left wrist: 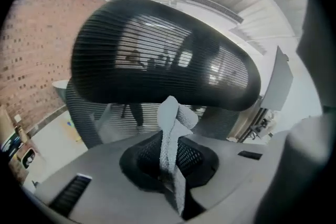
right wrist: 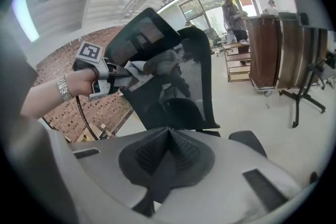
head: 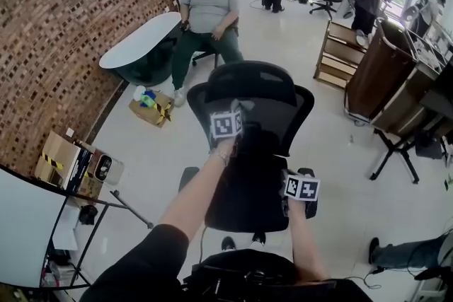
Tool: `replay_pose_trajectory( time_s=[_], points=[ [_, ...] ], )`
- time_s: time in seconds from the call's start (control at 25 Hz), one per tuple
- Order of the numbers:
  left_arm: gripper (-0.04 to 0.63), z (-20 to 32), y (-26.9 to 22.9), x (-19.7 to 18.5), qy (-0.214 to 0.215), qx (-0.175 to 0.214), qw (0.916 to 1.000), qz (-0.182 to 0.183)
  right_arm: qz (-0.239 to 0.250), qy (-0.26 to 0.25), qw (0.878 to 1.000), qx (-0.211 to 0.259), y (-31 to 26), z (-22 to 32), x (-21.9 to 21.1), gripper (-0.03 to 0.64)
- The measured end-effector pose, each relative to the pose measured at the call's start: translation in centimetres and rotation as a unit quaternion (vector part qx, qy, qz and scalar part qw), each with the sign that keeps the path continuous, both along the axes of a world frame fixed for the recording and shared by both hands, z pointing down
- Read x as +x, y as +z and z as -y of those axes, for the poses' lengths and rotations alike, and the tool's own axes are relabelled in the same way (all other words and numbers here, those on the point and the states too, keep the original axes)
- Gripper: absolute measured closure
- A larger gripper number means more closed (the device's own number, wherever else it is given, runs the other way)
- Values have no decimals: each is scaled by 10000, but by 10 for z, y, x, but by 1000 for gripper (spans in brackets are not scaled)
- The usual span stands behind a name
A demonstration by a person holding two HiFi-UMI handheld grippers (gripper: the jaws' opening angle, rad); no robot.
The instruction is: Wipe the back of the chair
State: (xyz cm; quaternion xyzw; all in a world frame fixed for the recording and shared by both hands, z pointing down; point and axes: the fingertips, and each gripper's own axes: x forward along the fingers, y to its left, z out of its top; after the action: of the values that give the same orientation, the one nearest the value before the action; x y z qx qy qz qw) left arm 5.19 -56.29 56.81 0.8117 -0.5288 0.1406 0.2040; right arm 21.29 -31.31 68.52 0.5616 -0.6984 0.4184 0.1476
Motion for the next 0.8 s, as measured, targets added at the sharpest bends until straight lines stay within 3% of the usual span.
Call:
replay_pose_trajectory(
  time_s=[0.16,0.32,0.4,0.56,0.68,0.8],
  points=[
    [566,-9,25,-100,-1005,-172,9946,168,71,-439,9986,288,-12,27,-38,612],
    [566,-37,36,-124,-1170,-189,9929,-68,47,-739,9969,247,-9,25,-66,611],
    [566,-49,39,-99,-925,-260,9952,-210,-13,-822,9963,249,-10,28,-73,611],
    [566,-66,34,12,166,-237,9991,-314,-44,-879,9961,101,-6,27,-70,611],
    [565,-83,24,102,1083,-91,9934,-356,19,-697,9976,-22,-3,15,-55,611],
    [566,-95,33,160,1660,-201,9854,-315,-29,-409,9991,-87,-1,0,-30,611]
  ],
)
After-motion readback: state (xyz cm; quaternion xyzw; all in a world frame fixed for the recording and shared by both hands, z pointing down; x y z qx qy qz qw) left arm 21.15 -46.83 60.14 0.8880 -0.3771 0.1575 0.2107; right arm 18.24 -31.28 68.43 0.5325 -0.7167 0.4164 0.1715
